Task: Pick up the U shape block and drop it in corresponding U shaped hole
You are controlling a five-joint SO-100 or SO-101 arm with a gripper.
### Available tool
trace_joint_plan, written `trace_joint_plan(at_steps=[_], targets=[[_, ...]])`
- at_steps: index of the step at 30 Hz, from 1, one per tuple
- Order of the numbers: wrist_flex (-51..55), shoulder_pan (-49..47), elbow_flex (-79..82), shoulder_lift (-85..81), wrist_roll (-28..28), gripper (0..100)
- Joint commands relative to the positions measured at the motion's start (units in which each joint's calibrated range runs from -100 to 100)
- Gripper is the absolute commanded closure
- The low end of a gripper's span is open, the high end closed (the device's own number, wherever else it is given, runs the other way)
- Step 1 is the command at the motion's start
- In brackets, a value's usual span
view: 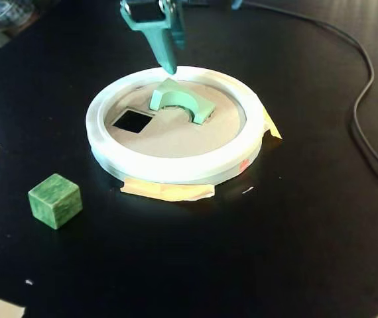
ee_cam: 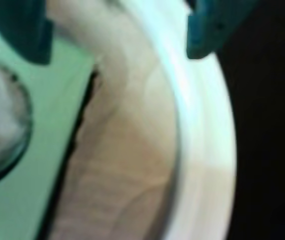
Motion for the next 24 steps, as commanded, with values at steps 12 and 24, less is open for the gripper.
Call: trace_joint_plan(at_steps=[12,24], targets=[[13.25,3.08,-1.66,-6.84,31.65,54],[13.25,3.21,-1.57,-5.94,40.24,53]])
